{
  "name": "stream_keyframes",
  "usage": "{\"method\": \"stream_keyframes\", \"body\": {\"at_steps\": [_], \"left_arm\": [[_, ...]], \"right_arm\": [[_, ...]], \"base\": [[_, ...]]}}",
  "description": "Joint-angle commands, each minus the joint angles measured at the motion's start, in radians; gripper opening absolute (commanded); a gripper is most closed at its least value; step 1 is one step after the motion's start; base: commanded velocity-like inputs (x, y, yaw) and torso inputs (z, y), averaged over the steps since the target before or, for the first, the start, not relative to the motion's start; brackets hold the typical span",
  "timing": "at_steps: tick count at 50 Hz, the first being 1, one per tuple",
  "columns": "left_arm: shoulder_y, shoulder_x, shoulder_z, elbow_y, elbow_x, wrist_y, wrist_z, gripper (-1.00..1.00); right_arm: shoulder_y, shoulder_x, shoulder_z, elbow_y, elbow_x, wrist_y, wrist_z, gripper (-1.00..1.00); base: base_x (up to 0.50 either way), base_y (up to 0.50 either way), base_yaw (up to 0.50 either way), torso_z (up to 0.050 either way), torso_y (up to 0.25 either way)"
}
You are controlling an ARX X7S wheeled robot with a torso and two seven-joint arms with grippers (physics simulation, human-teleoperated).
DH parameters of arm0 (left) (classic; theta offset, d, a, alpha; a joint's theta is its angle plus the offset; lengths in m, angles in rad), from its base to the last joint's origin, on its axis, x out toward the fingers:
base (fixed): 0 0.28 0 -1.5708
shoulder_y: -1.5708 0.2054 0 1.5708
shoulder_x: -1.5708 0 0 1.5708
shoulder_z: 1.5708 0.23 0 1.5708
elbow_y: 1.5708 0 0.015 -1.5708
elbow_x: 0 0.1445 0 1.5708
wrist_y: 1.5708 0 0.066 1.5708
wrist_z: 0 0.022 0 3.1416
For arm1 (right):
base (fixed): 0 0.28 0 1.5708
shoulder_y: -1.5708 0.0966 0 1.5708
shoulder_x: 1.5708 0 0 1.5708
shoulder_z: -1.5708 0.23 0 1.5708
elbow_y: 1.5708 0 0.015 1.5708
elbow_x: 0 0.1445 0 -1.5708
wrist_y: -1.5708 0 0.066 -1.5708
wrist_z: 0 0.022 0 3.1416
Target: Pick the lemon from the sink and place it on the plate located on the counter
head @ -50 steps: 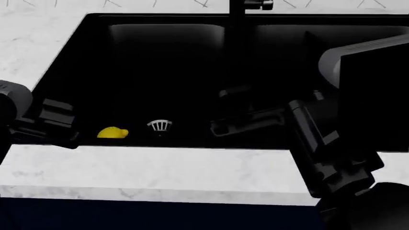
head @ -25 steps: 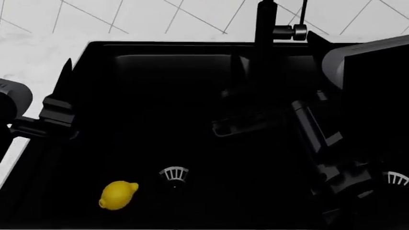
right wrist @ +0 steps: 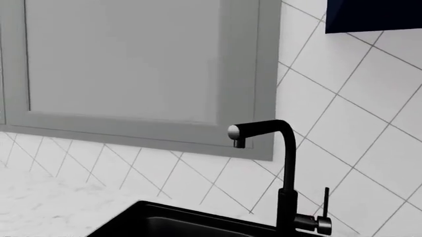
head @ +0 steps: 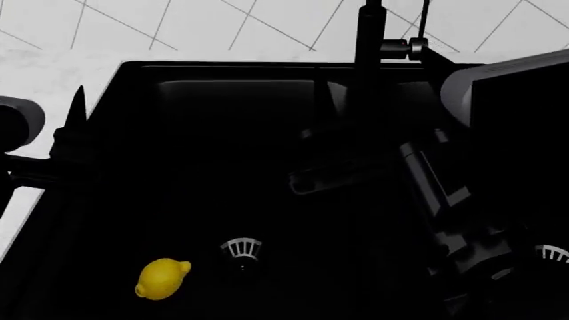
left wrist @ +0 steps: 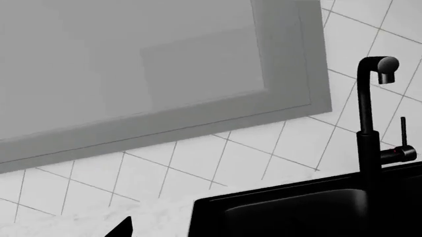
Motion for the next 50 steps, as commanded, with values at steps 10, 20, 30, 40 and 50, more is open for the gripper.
{"method": "stream_keyframes", "body": {"at_steps": [10, 20, 30, 40, 50], "left_arm": [[0.015, 0.030, -0.013, 0.005, 0.062, 0.040, 0.065, 1.00], [0.004, 0.028, 0.009, 0.004, 0.067, 0.021, 0.046, 1.00], [0.002, 0.027, 0.012, 0.000, 0.057, 0.022, 0.045, 1.00], [-0.008, 0.027, 0.014, -0.005, 0.045, 0.016, 0.047, 1.00], [-0.032, 0.032, 0.020, -0.004, 0.041, -0.014, 0.039, 1.00]], "right_arm": [[-0.014, -0.026, 0.015, -0.013, -0.051, 0.014, -0.041, 1.00], [-0.012, -0.022, 0.019, -0.018, -0.037, 0.019, -0.032, 1.00], [-0.009, -0.019, 0.022, -0.019, -0.026, 0.021, -0.024, 1.00], [-0.009, -0.016, 0.023, -0.017, -0.018, 0.017, -0.019, 1.00], [-0.009, -0.011, 0.019, -0.011, -0.014, 0.009, -0.017, 1.00]], "base": [[0.00, 0.00, 0.00, 0.000, 0.000], [0.00, 0.00, 0.00, 0.000, -0.140], [0.00, 0.00, 0.00, 0.000, -0.250], [0.00, 0.00, 0.00, 0.000, -0.149], [0.00, 0.00, 0.00, 0.000, 0.000]]}}
